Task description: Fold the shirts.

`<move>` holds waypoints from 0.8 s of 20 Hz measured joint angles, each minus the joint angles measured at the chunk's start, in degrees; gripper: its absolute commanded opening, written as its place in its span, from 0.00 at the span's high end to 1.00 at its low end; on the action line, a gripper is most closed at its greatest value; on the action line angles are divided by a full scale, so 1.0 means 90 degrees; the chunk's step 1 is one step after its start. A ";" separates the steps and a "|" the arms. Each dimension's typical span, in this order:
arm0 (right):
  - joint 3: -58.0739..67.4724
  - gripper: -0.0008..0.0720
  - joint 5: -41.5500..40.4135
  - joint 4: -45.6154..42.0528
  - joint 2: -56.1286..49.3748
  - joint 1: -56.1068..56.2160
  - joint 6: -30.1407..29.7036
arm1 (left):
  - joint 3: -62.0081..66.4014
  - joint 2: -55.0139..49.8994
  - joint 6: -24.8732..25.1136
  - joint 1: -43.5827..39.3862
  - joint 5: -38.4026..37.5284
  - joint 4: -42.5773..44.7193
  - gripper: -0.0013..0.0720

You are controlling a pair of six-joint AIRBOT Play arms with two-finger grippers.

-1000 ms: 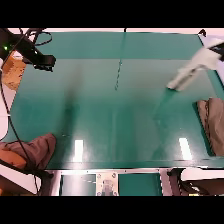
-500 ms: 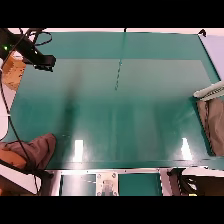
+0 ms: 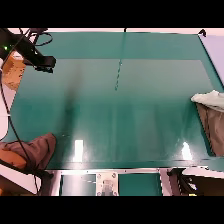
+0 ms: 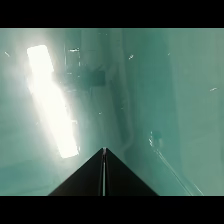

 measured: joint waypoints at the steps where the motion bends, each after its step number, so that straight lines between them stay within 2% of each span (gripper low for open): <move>1: -0.0036 0.96 0.0238 -0.0401 0.0012 -0.0005 0.0095 | 0.0000 0.0000 0.0000 -0.0002 -0.0010 -0.0007 0.95; 6: -0.0466 0.96 0.0913 -0.1843 0.0027 -0.0005 0.0299 | 0.0000 0.0000 -0.0002 -0.0002 -0.0027 -0.0024 0.95; 10: -0.1158 0.95 0.0940 -0.2545 0.0027 -0.0007 0.0345 | 0.0000 0.0000 0.0000 -0.0002 -0.0029 -0.0039 0.95; 11: -0.1384 0.92 0.0860 -0.2708 0.0027 -0.0005 0.0350 | 0.0000 0.0000 0.0000 -0.0002 -0.0029 -0.0044 0.95; 12: -0.1625 0.58 0.0787 -0.2871 0.0027 -0.0007 0.0357 | 0.0000 0.0000 0.0000 0.0000 -0.0032 -0.0044 0.95; 13: -0.1853 0.15 0.0772 -0.3041 0.0027 -0.0007 0.0355 | 0.0000 0.0000 0.0000 0.0000 -0.0034 -0.0044 0.95; 14: -0.2074 0.12 0.0748 -0.3191 0.0022 -0.0019 0.0355 | 0.0000 0.0000 0.0000 -0.0002 -0.0036 -0.0044 0.95; 16: -0.2412 0.12 0.0682 -0.3402 -0.0010 -0.0024 0.0357 | 0.0000 0.0000 0.0000 -0.0002 -0.0036 -0.0049 0.95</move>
